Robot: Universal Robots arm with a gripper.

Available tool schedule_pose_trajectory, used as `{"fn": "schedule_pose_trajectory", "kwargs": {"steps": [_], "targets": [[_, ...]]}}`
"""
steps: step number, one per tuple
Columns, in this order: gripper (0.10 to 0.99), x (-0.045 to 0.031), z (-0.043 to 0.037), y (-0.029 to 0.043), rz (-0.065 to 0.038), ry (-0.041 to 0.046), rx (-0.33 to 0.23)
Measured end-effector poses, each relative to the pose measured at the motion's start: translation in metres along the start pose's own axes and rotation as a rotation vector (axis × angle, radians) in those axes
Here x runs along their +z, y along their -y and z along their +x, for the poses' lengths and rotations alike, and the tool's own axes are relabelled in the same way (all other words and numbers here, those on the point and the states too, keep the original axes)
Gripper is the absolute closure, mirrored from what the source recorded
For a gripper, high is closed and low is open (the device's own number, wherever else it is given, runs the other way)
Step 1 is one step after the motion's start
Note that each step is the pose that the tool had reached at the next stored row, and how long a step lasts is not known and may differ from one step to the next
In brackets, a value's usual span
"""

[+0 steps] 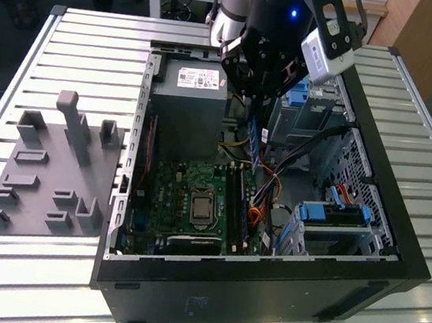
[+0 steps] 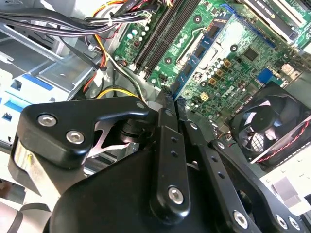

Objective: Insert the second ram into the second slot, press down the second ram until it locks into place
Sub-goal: 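Press down the second ram until it locks into place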

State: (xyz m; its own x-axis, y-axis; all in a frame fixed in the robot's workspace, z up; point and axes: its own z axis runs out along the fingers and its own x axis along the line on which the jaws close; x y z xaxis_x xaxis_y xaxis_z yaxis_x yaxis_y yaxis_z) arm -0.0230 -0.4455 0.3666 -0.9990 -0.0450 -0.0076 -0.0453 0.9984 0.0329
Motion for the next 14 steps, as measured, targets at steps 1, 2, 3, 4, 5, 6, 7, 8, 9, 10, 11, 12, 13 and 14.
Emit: {"fn": "schedule_pose_trajectory", "kwargs": {"steps": [1,2,3,4,5,6,7,8,9,10,11,12,13,14], "targets": [[0.949,0.0001,0.0,0.0,0.0,-0.0001,0.0],[0.949,0.0004,0.0,0.0,0.0,0.0,0.0],[0.949,0.0007,0.0,0.0,0.0,-0.0001,0.0],[0.949,0.0011,0.0,0.0,0.0,0.0,0.0],[0.949,0.0014,0.0,0.0001,0.0,0.0,0.0],[0.949,0.0018,0.0,0.0001,0.0,0.0,0.0],[0.949,0.0023,0.0,0.0001,0.0,0.0,0.0],[0.949,0.0028,0.0,0.0001,0.0,-0.0001,0.0],[0.949,0.0033,0.0,0.0002,0.0,0.0,0.0],[0.949,0.004,0.0,0.0002,0.0,0.0,0.0],[0.949,0.0045,0.0,0.0002,0.0,0.0,0.0],[0.949,0.0051,0.0,0.0002,0.0,0.0,0.0],[0.949,0.0056,0.0001,0.0002,0.0,-0.0001,0.0],[0.949,0.006,0.0,0.0002,0.001,-0.0001,0.0]]}}
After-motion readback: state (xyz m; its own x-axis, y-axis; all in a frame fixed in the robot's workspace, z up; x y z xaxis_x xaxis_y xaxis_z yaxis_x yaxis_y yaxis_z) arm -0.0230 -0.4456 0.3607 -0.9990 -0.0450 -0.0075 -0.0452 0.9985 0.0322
